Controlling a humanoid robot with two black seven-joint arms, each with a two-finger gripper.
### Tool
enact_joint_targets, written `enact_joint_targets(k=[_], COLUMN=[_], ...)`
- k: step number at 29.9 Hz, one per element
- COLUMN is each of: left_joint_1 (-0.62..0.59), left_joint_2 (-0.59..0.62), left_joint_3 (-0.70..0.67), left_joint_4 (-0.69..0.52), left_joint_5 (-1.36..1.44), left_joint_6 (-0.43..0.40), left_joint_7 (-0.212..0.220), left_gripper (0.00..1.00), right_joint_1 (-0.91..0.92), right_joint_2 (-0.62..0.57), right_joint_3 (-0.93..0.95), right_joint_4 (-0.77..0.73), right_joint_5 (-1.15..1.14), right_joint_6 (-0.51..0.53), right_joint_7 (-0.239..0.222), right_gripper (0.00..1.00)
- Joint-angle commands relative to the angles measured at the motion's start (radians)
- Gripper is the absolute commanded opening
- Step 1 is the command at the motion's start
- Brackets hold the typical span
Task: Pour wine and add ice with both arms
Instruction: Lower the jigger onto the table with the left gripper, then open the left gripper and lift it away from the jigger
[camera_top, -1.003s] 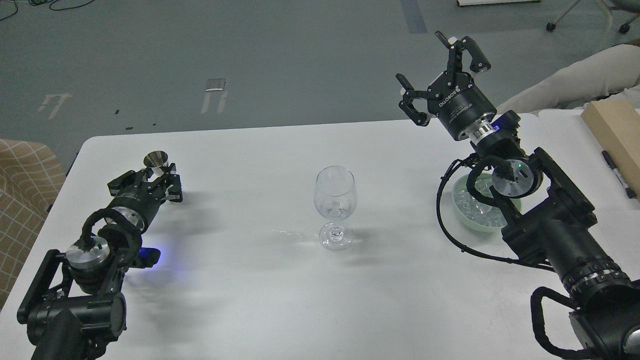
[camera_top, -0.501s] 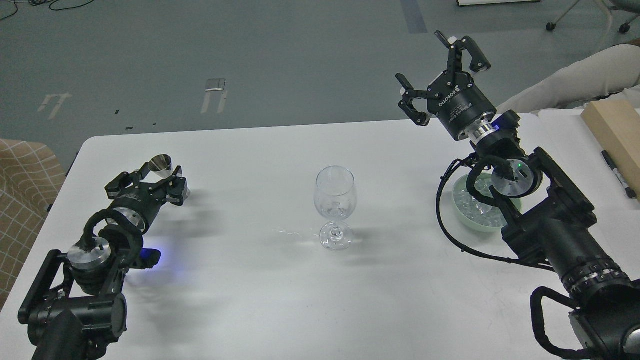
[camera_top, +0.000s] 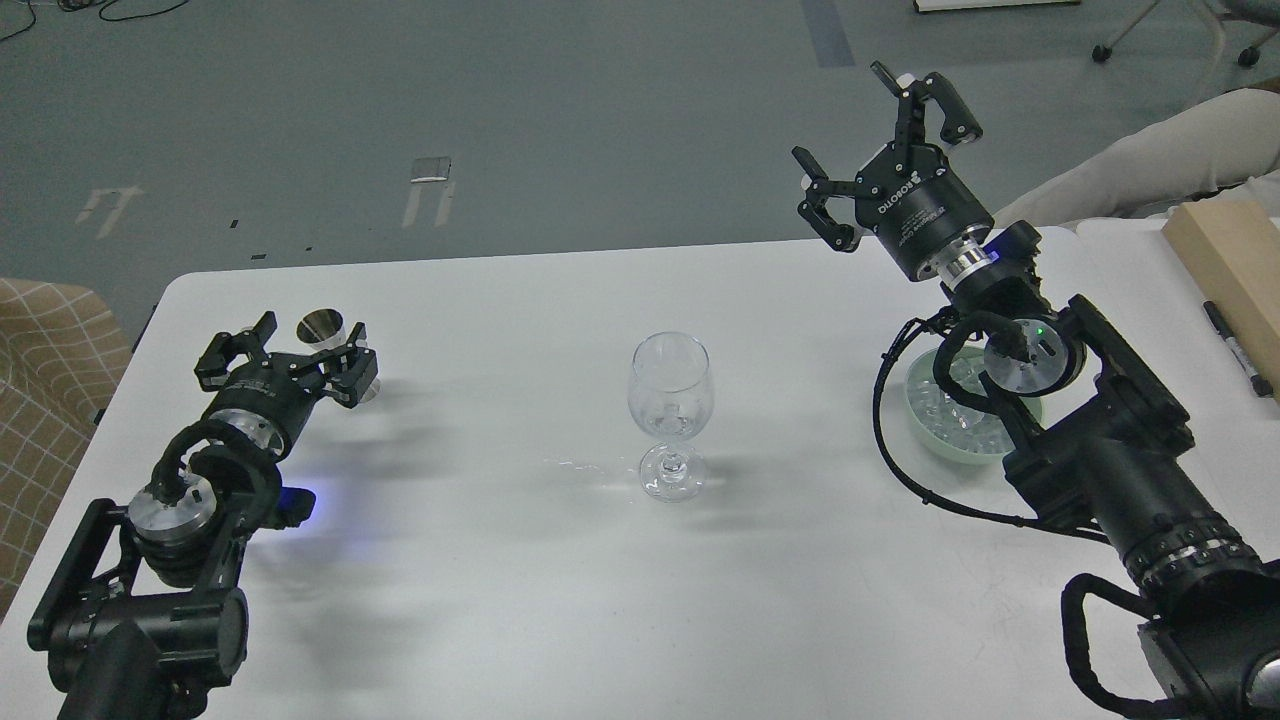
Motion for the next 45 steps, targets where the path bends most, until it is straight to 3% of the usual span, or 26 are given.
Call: enact_joint_targets(k=[1,11,17,27,33,41,45], left_joint_1=[0.0,0.006,0.006,-0.026,-0.132,-0.252,-0.281], left_joint_2=[0.006,0.046,0.089,0.224,0.291,0.327,0.316], left_joint_3=[-0.001,0.001,0.002,0.021,0.032,0.033,0.039], left_joint_4=[-0.018,-0.138,-0.19,-0.201,-0.199,-0.164,-0.089], left_joint_5=[0.0,0.002,0.002,0.043,0.213,0.414,0.419], left_joint_6=[-0.003,-0.014,-0.085,-0.295,-0.454,-0.455,-0.455], left_joint_7=[0.002,0.011,0.013,0.013,0.013,-0.004,0.01], left_gripper=[0.98,0.98,0.98,0.98,0.98,0.98,0.98], right_joint_1=[0.0,0.005,0.011,0.011,0.014,0.018,0.018], right_joint_2=[0.0,0.0,0.0,0.0,0.0,0.0,0.0], right_joint_3=[0.003,0.003,0.003,0.001,0.003,0.003,0.003], right_joint_4=[0.0,0.002,0.003,0.009,0.006,0.008,0.008], right_joint_5=[0.0,0.0,0.0,0.0,0.0,0.0,0.0], right_joint_6=[0.0,0.0,0.0,0.0,0.0,0.0,0.0], right_joint_7=[0.0,0.0,-0.002,-0.002,-0.002,-0.002,-0.002], right_gripper=[0.99,0.99,0.99,0.99,0.99,0.99,0.99])
